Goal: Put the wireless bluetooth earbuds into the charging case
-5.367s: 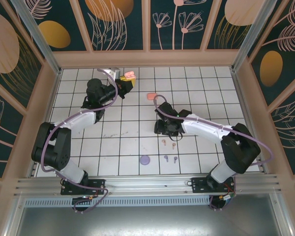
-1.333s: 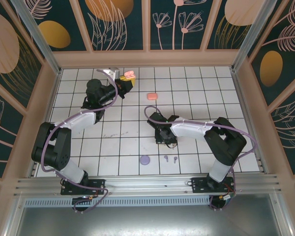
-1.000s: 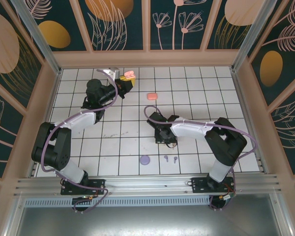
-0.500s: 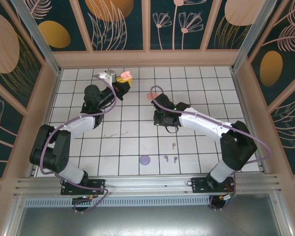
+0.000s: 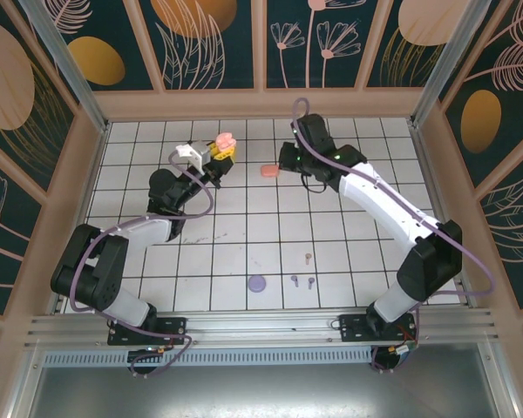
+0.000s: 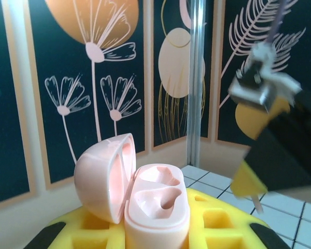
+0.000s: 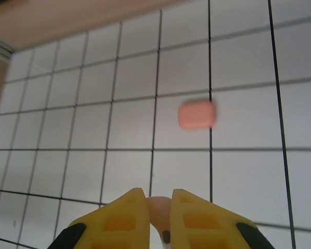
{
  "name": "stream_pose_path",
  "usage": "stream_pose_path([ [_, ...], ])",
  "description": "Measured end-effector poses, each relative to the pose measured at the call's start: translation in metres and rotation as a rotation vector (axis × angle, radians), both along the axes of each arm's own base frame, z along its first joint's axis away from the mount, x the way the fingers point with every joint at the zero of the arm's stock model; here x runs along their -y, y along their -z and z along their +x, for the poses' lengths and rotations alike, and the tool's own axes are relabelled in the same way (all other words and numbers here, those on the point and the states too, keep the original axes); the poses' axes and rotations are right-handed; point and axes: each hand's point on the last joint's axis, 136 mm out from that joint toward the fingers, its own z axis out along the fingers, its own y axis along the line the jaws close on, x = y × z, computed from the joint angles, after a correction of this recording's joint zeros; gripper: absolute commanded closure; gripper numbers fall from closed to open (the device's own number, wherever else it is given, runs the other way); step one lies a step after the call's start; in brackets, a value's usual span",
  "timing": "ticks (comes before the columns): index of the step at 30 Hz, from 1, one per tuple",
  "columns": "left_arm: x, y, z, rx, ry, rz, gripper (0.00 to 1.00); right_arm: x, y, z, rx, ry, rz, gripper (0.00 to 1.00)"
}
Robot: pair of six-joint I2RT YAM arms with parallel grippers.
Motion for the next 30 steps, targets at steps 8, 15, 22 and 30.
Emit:
stream_pose_path([
  [8,0.012,0.004,0.002,0.093,-0.074,0.056,1.0,-0.01,-0.051,0.014,0.15,-0.06,0.044,0.88],
  [15,0.018,0.021,0.009,0.088,-0.094,0.078,1.0,-0.021,-0.072,0.014,0.24,-0.128,0.085,0.88],
  [22,0.026,0.021,0.011,0.106,-0.08,0.091,1.0,-0.03,-0.1,-0.005,0.373,-0.22,0.143,0.87],
  [30,0.039,0.011,0.007,0.172,-0.036,0.134,1.0,-0.048,-0.101,-0.029,0.467,-0.357,0.17,0.87],
])
